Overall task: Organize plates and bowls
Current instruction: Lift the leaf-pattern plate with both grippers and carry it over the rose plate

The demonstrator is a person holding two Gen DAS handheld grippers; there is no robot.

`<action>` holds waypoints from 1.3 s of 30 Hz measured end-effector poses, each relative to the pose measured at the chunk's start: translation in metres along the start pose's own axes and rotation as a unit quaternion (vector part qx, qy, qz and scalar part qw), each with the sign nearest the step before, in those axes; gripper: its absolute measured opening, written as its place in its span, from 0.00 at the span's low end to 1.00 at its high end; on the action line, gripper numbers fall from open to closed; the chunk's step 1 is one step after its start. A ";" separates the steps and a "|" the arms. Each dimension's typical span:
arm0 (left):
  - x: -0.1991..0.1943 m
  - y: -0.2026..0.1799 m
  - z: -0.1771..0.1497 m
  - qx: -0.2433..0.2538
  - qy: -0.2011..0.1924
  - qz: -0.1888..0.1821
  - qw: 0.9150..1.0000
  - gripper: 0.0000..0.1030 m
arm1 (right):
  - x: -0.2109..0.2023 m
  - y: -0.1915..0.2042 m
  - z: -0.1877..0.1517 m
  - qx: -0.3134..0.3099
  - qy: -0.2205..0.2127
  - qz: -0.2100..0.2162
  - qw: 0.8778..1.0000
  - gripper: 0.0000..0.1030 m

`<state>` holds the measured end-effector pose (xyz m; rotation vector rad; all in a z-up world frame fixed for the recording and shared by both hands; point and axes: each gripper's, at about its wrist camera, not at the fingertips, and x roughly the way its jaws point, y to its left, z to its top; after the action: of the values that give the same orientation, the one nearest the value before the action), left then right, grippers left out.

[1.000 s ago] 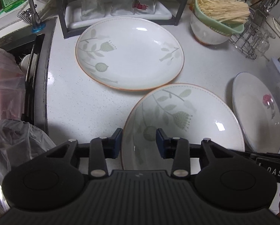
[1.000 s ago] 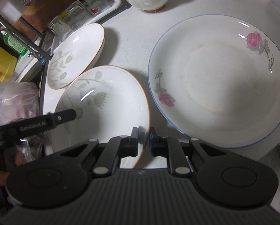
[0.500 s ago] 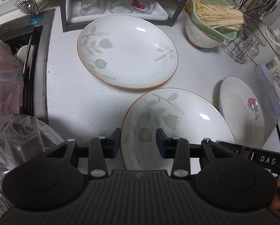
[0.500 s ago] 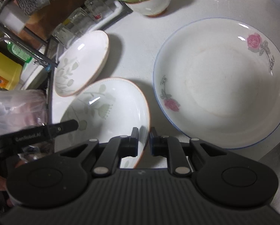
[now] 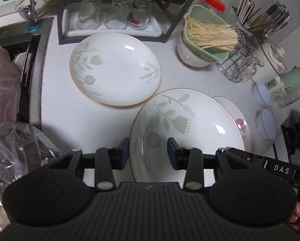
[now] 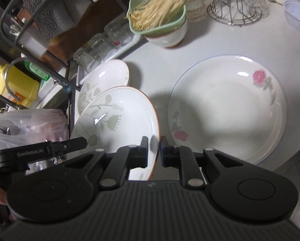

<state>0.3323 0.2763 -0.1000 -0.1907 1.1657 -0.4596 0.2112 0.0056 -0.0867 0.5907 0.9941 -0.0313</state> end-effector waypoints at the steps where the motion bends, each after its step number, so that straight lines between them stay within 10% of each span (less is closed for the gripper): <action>1: 0.000 -0.005 0.002 -0.002 0.002 -0.002 1.000 0.43 | -0.004 -0.003 0.003 0.002 -0.001 0.000 1.000 0.14; 39: 0.113 -0.147 0.027 0.009 0.087 0.072 0.994 0.43 | 0.008 -0.142 0.083 -0.040 0.059 0.005 0.997 0.14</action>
<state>0.3556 0.0924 -0.1285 -0.0507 1.3364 -0.3647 0.2392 -0.1522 -0.1247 0.5283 1.1025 0.0527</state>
